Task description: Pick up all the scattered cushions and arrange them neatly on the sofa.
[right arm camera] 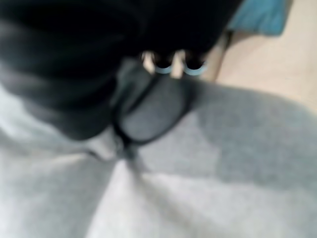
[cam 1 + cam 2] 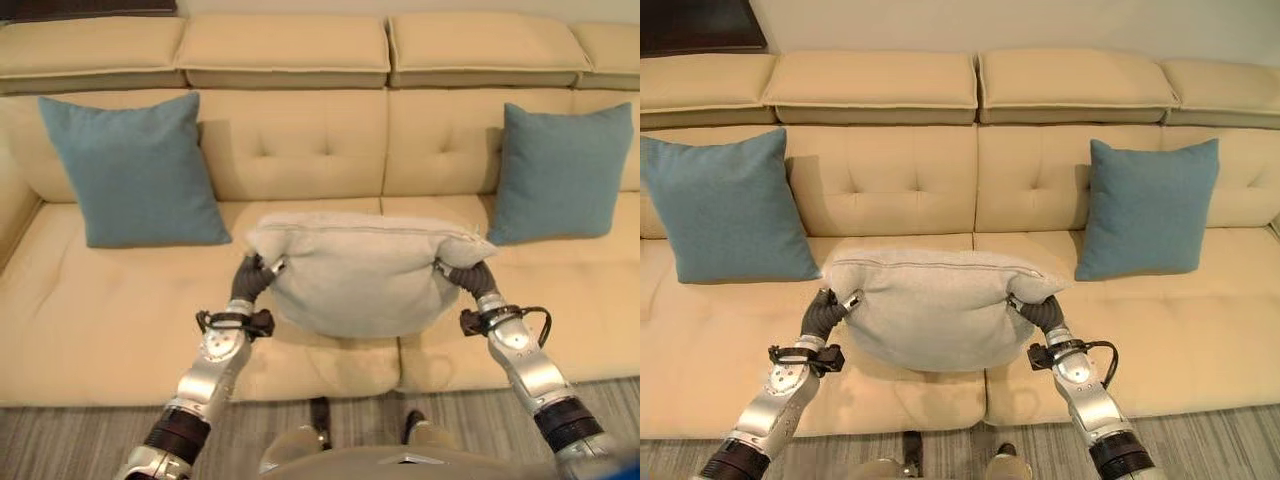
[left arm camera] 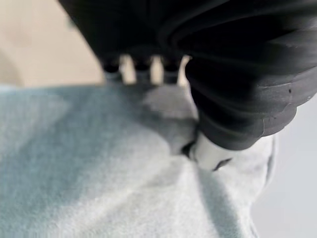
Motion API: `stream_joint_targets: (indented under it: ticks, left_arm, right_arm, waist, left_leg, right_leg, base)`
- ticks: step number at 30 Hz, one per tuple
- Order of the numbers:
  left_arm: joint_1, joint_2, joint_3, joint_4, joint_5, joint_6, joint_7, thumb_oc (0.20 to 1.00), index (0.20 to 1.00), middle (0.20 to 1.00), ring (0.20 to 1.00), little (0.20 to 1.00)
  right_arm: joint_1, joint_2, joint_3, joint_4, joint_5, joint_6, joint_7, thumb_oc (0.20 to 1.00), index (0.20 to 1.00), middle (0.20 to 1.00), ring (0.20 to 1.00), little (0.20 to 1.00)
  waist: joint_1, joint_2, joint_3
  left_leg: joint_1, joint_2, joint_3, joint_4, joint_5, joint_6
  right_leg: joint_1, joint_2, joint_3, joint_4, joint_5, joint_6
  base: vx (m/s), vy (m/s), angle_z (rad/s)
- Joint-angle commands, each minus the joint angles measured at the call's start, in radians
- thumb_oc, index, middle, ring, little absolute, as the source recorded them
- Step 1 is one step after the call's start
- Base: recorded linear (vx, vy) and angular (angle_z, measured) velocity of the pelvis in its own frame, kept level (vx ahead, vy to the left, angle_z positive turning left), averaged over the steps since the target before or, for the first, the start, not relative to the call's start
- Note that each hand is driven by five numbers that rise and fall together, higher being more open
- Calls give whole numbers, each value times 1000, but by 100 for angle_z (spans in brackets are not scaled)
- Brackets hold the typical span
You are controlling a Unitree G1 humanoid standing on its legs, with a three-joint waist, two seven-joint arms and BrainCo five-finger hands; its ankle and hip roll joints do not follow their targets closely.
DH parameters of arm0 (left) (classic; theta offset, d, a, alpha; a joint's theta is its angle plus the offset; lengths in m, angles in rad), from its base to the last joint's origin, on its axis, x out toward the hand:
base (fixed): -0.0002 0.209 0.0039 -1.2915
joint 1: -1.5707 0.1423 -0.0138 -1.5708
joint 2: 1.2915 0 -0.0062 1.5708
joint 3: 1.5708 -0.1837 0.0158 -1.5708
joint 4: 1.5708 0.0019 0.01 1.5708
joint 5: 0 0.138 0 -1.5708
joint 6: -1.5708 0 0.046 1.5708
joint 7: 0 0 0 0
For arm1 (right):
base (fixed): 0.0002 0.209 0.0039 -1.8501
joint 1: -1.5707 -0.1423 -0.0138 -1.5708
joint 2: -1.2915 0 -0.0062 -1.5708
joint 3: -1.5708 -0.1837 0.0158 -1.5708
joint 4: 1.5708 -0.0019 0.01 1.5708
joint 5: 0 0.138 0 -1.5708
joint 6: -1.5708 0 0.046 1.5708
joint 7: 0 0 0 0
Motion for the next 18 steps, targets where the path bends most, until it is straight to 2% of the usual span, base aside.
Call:
stream_joint_targets:
  ticks: [1,2,3,5,6,9,12,18]
  left_arm:
    - [-49,-32,-21,-133,14,-93,-37,200,200,200,200,200]
    - [-44,-32,-14,-142,22,-96,-36,200,200,200,200,200]
    - [-49,-36,-19,-136,22,-94,-37,200,200,200,200,200]
    - [-49,-42,-17,-140,19,-98,-39,200,200,200,200,200]
    - [-47,-46,-9,-150,25,-98,-43,200,200,200,200,200]
    - [-48,-48,-3,-151,27,-94,-39,200,200,200,200,200]
    - [-99,-46,3,-157,46,-86,-16,200,200,200,200,200]
    - [-240,-58,-29,-108,46,-92,35,200,200,200,200,200]
  right_arm:
    - [-96,3,-5,-78,-2,-86,0,200,200,200,200,200]
    - [-94,4,-5,-83,-7,-86,0,200,200,200,200,200]
    - [-86,-3,-10,-88,-9,-89,0,200,200,200,200,200]
    - [-83,-7,-16,-87,-11,-87,1,200,200,200,200,200]
    - [-79,-10,-29,-90,-9,-89,0,200,200,200,200,200]
    - [-68,-11,-45,-103,4,-90,1,200,200,200,200,200]
    - [-83,-26,-61,-124,7,-92,-12,200,200,200,200,200]
    - [-210,-48,-21,-106,25,-82,-38,200,200,200,200,200]
  waist:
    - [-14,-34,-53]
    - [-15,-37,-56]
    - [-24,-38,-62]
    - [-28,-40,-64]
    - [-21,-42,-76]
    - [-28,-45,-90]
    - [-36,-45,-105]
    - [-45,-47,-111]
  left_leg:
    - [-10,28,-11,138,-100,-62]
    - [-5,29,-9,139,-102,-64]
    - [-5,33,-16,137,-99,-66]
    - [2,33,-21,131,-97,-70]
    - [14,36,-16,116,-94,-77]
    - [26,41,-21,95,-85,-83]
    - [49,52,-24,45,-64,-100]
    - [58,62,-20,2,-49,-108]
  right_leg:
    - [2,72,23,-137,103,-11]
    - [5,63,18,-150,122,-6]
    - [13,82,52,-161,105,-12]
    - [21,89,55,-176,104,-15]
    - [42,88,23,-209,109,-17]
    - [68,99,13,-240,108,-21]
    - [110,108,-28,-294,106,-25]
    - [121,117,-41,-336,113,-27]
  base:
    - [65,-53,20]
    - [96,-62,17]
    - [114,-76,14]
    - [100,-70,16]
    - [80,-61,6]
    - [99,-73,11]
    - [157,-117,20]
    - [61,-50,11]
